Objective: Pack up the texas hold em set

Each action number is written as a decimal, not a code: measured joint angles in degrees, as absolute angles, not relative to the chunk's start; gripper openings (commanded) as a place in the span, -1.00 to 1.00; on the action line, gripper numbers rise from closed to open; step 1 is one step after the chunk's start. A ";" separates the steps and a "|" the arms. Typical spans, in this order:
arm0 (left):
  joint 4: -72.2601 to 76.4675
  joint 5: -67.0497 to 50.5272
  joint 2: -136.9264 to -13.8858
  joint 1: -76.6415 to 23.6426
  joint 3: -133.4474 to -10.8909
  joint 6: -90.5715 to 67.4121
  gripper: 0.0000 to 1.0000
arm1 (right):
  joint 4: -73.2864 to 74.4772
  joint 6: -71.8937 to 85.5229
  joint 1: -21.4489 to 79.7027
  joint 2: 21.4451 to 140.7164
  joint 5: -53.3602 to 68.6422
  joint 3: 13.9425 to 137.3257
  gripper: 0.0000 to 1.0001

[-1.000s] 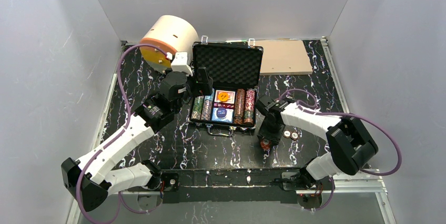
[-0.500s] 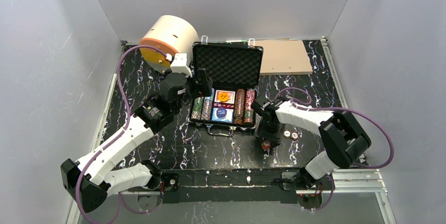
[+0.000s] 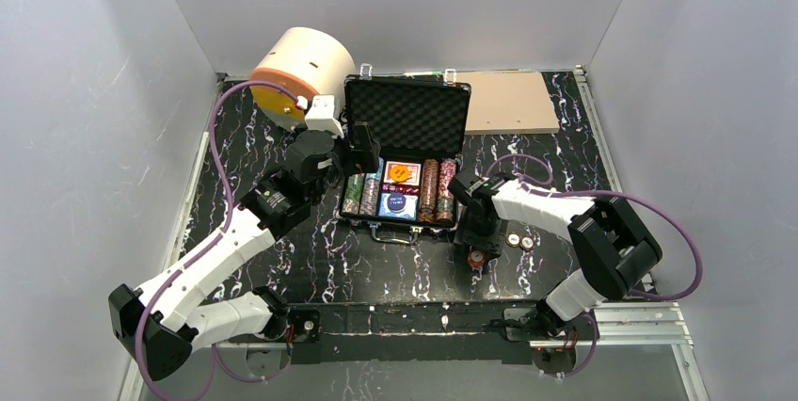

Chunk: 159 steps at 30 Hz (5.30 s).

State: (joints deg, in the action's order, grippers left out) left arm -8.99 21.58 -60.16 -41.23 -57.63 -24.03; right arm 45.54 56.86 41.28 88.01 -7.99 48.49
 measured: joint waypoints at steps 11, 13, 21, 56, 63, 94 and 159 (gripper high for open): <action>-9.02 20.21 -60.86 -41.23 -57.63 -25.56 0.95 | 43.44 55.22 40.75 87.88 -6.81 47.05 0.22; -9.04 20.05 -61.21 -41.23 -57.63 -26.15 0.95 | 43.38 55.13 40.77 87.92 -6.81 46.98 0.22; -9.85 15.53 -64.40 -41.23 -57.12 -30.02 0.89 | 43.38 54.35 40.91 87.53 -6.66 47.16 0.34; 1.39 -5.72 -52.53 -50.52 -25.78 -49.41 0.73 | 42.65 55.33 40.86 86.06 -8.19 44.86 -0.37; 9.37 -2.02 -63.29 -58.35 -25.65 -51.09 0.75 | 43.20 55.83 40.91 85.27 -8.25 45.71 -0.41; 40.80 9.69 -90.76 -70.13 -33.41 -57.93 0.91 | 50.39 54.87 30.09 76.55 4.84 50.50 -0.33; -8.86 -0.80 -84.42 -59.66 -60.99 -2.66 -1.00 | 51.77 45.47 15.05 58.30 5.43 52.42 0.66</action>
